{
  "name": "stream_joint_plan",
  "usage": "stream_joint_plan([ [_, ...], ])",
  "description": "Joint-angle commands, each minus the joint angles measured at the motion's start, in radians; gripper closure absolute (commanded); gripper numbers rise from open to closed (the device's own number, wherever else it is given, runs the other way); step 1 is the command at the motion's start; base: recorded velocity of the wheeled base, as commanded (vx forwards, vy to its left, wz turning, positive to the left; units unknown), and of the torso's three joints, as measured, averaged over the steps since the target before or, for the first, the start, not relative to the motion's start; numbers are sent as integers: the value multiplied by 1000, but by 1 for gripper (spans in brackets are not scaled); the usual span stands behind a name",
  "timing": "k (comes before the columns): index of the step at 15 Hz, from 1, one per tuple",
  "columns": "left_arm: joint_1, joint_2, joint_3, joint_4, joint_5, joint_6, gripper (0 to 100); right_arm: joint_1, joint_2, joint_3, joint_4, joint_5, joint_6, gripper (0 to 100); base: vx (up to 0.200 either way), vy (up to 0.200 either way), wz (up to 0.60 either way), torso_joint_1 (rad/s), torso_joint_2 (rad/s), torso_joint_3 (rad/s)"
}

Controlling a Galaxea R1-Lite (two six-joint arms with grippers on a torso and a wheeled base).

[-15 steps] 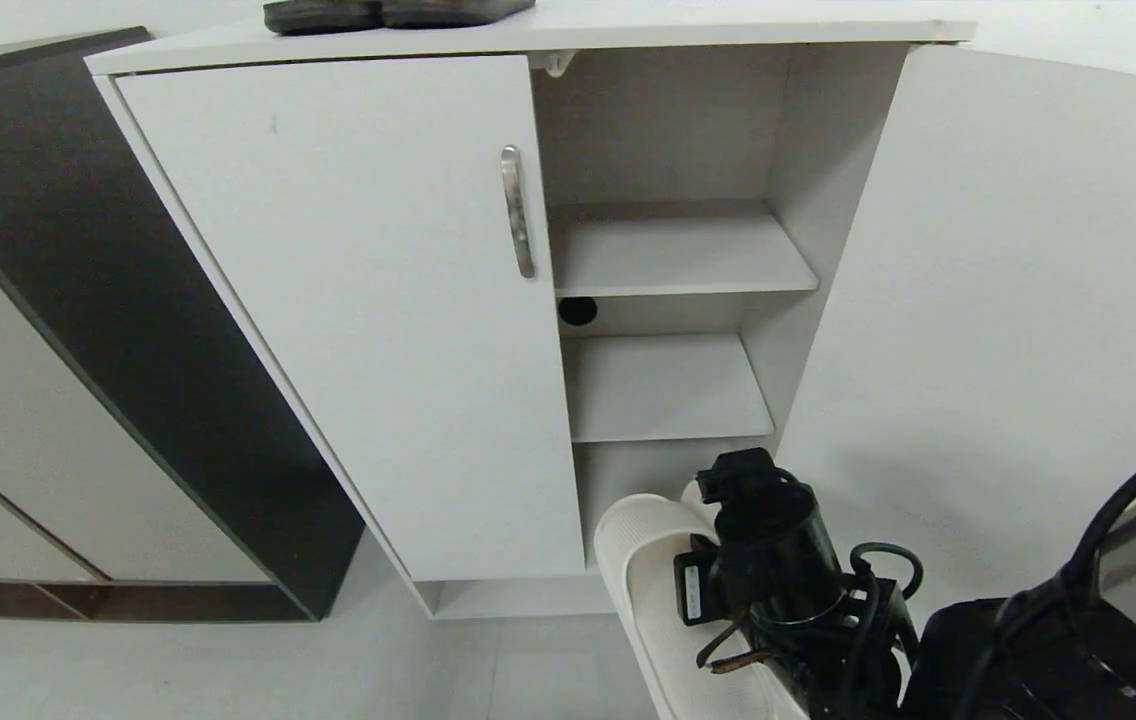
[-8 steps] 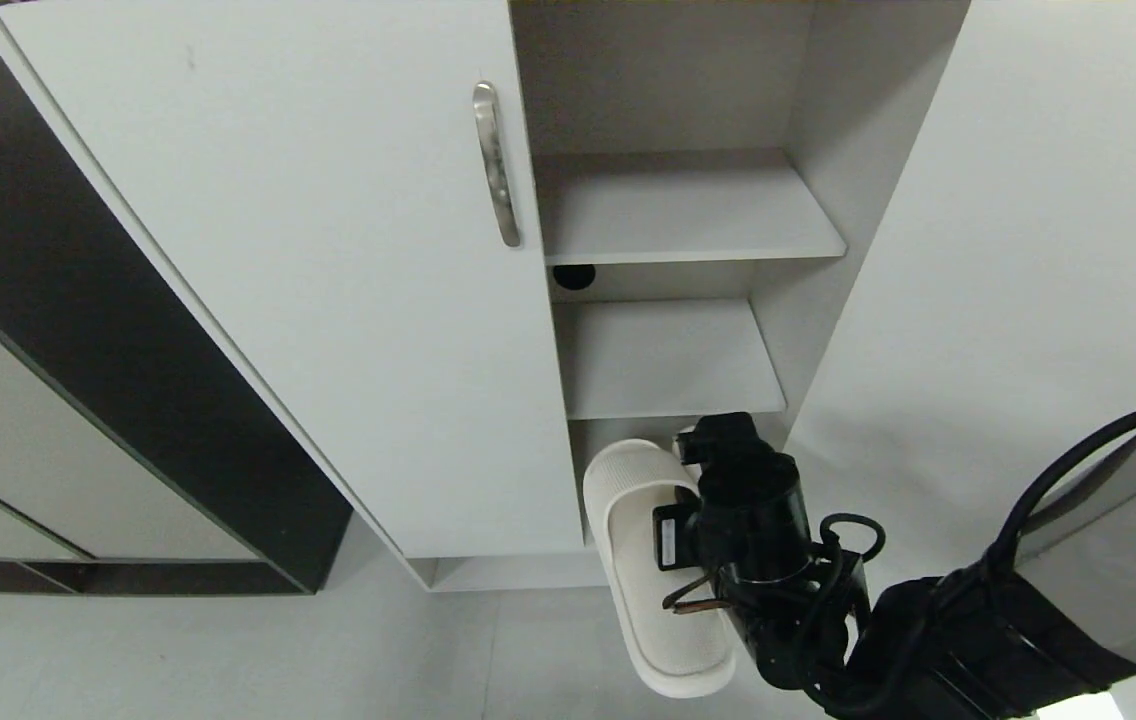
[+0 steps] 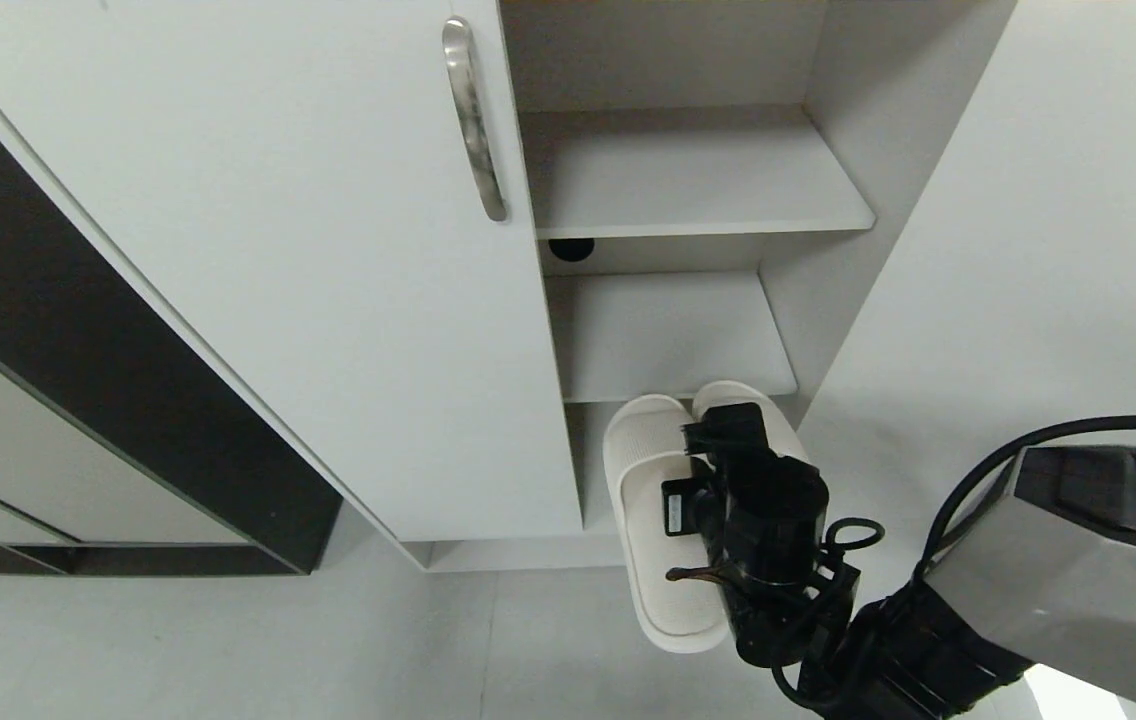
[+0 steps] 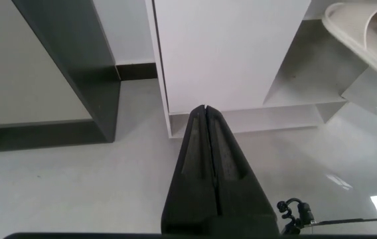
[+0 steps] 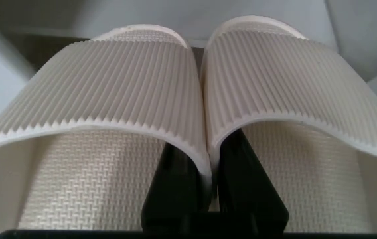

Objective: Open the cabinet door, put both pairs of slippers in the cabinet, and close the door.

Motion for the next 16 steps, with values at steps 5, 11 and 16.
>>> stream_joint_plan([
  [5, 0, 2, 0, 0, 0, -2, 100, -27, 55, -9, -78, 25, 2, 100, 0, 0, 0, 0, 0, 0],
  [11, 0, 2, 0, 0, 1, -3, 100, -30, 54, -7, -80, 29, 2, 100, 0, 0, 0, 0, 0, 0],
  [16, 0, 3, 0, 0, 1, -2, 100, -35, 54, -9, -101, 28, -5, 100, 80, 0, 0, -2, 3, -1],
])
